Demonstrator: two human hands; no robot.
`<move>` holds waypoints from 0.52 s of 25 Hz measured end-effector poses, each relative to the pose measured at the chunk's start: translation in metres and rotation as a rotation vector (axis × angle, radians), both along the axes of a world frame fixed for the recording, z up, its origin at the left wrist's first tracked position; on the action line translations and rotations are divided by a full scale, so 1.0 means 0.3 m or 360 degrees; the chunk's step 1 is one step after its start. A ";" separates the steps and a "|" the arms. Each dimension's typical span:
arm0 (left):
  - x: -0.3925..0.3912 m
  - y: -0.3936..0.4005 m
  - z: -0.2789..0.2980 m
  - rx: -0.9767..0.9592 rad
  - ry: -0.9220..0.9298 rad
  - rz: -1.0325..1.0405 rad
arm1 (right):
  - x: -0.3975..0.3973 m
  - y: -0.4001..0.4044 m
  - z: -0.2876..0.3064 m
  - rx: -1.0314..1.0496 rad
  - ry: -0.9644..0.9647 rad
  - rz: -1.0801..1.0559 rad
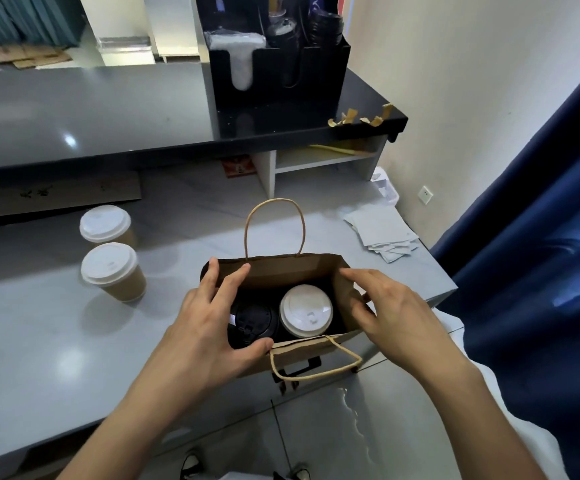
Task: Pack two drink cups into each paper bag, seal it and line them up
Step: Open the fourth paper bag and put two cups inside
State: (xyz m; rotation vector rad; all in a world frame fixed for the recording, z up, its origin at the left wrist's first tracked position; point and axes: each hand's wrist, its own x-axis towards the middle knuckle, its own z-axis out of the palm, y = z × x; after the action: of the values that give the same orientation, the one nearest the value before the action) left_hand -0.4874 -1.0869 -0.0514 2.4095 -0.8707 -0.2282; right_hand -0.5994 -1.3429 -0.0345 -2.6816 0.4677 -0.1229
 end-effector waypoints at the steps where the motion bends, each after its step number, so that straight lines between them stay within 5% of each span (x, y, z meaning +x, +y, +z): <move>1: -0.012 -0.023 -0.004 -0.0008 -0.0009 0.0012 | -0.010 -0.027 -0.005 0.0010 -0.0005 0.0006; 13: -0.007 -0.228 -0.002 -0.0050 0.0007 -0.0004 | -0.005 -0.235 -0.030 0.0131 -0.0002 -0.0114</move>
State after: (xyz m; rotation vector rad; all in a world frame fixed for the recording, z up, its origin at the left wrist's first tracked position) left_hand -0.4895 -1.1554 -0.0519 2.3782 -0.8694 -0.2192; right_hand -0.6008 -1.4135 -0.0436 -2.5849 0.5562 -0.1237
